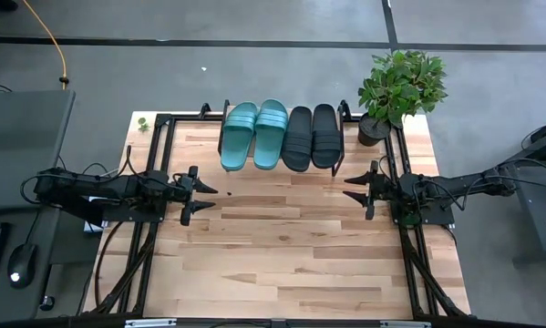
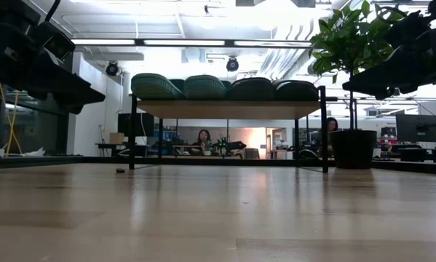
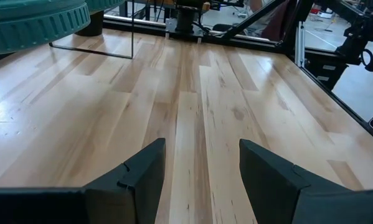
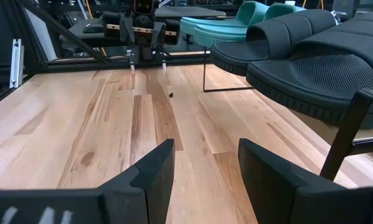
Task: Pick and place slides into the shelf
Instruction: Return to Home Position
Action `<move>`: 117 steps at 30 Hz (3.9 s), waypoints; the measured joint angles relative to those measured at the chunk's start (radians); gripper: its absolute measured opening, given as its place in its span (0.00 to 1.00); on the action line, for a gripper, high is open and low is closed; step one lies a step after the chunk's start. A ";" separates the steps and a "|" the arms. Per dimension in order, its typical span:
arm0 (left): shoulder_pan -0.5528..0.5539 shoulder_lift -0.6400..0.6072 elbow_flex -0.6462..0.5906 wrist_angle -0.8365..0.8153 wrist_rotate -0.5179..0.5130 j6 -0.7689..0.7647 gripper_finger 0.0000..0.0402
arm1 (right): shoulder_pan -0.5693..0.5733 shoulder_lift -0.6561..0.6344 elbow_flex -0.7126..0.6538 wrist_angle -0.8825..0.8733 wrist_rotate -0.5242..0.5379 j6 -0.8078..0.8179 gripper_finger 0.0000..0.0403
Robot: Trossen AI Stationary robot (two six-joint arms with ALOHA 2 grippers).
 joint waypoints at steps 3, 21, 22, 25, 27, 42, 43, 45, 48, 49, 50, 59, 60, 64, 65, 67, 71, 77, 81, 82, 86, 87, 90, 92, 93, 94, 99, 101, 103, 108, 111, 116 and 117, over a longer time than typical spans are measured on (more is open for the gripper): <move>0.000 0.000 0.000 0.000 0.000 0.000 0.47 | 0.000 0.000 0.000 0.000 0.000 0.000 0.42; 0.000 0.000 0.000 0.000 0.000 0.000 0.47 | 0.000 0.000 0.000 0.000 0.000 0.000 0.42; 0.000 0.000 0.000 0.000 0.000 0.000 0.47 | 0.000 0.000 0.000 0.000 0.000 0.000 0.42; 0.000 0.000 0.000 0.000 0.000 0.000 0.47 | 0.000 0.000 0.000 0.000 0.000 0.000 0.42; 0.000 0.000 0.000 0.000 0.000 0.000 0.47 | 0.000 0.000 0.000 0.000 0.000 0.000 0.42; 0.000 0.000 0.000 0.000 -0.001 0.000 0.47 | 0.000 0.000 0.000 0.000 0.000 0.000 0.42; 0.000 0.000 0.000 0.000 0.000 0.000 0.47 | 0.000 0.000 0.000 0.000 0.000 0.000 0.42; 0.000 0.000 0.000 0.000 0.000 0.000 0.47 | 0.000 0.000 0.000 0.000 0.000 0.000 0.42; 0.000 0.000 0.000 0.000 0.000 0.000 0.47 | 0.000 0.000 0.000 0.000 0.000 0.000 0.42; 0.000 0.000 0.000 0.000 0.000 0.000 0.47 | 0.000 0.000 0.000 0.000 0.000 0.000 0.42; 0.000 0.000 0.000 0.000 -0.001 0.000 0.47 | 0.000 0.000 0.000 0.000 0.000 0.000 0.42; -0.027 0.025 0.000 0.006 -0.019 -0.001 0.47 | 0.000 0.000 0.000 0.000 0.000 0.000 0.42; -0.034 0.031 0.000 0.002 -0.016 -0.001 0.47 | 0.000 0.000 0.000 0.000 0.000 -0.001 0.42; -0.047 0.042 0.000 0.002 -0.015 -0.001 0.47 | 0.000 0.000 0.000 0.000 0.003 0.000 0.42; -0.046 0.042 0.000 0.002 -0.015 -0.001 0.47 | 0.000 0.000 0.000 0.000 0.003 0.000 0.42; -0.046 0.042 0.000 0.002 -0.016 -0.001 0.47 | 0.000 0.000 0.000 0.000 0.003 -0.001 0.42; -0.046 0.042 0.000 0.002 -0.020 -0.001 0.47 | 0.000 0.000 0.000 0.000 0.003 0.000 0.42; -0.046 0.042 0.000 0.002 -0.020 0.000 0.47 | 0.000 0.000 0.000 0.000 0.002 0.000 0.42; -0.046 0.042 0.000 0.002 -0.020 0.000 0.47 | 0.000 0.000 0.000 0.000 0.002 -0.001 0.42; -0.046 0.042 0.000 0.003 -0.020 0.000 0.47 | 0.000 0.000 0.000 0.000 -0.001 -0.001 0.42; -0.046 0.042 0.000 0.002 -0.020 0.000 0.47 | 0.000 0.000 0.000 0.000 -0.002 -0.001 0.42; -0.046 0.042 0.000 0.003 -0.020 0.000 0.47 | 0.000 0.000 0.000 0.000 -0.002 -0.001 0.42; -0.046 0.042 0.000 0.002 -0.021 0.000 0.47 | 0.000 0.000 0.000 0.000 -0.002 0.000 0.42; -0.046 0.042 0.000 0.002 -0.021 0.000 0.47 | 0.000 0.000 0.000 0.000 -0.001 -0.001 0.42; -0.046 0.042 0.000 0.002 -0.021 0.000 0.47 | 0.000 0.000 0.000 0.000 -0.001 -0.001 0.42; -0.046 0.042 0.000 0.002 -0.021 0.000 0.47 | 0.000 0.000 0.000 0.000 -0.001 -0.001 0.42; -0.046 0.042 0.000 0.002 -0.021 0.000 0.47 | 0.000 0.000 0.000 0.000 -0.001 -0.001 0.42; -0.046 0.042 0.000 0.002 -0.021 0.000 0.47 | 0.000 0.000 0.000 0.000 -0.001 -0.001 0.42; -0.046 0.042 0.000 0.002 -0.021 0.000 0.47 | 0.000 0.000 0.000 0.000 -0.001 0.000 0.42; -0.046 0.042 0.000 0.002 -0.021 0.000 0.47 | 0.000 0.000 0.000 0.000 0.000 0.000 0.42; -0.046 0.042 0.000 0.002 -0.021 0.000 0.47 | 0.000 0.000 0.000 0.000 0.000 -0.001 0.42; -0.046 0.042 0.000 0.002 -0.021 0.000 0.47 | 0.000 0.000 0.000 0.000 0.000 0.000 0.42; -0.046 0.042 0.000 0.003 -0.021 0.000 0.47 | 0.000 0.000 0.000 0.000 0.000 -0.001 0.42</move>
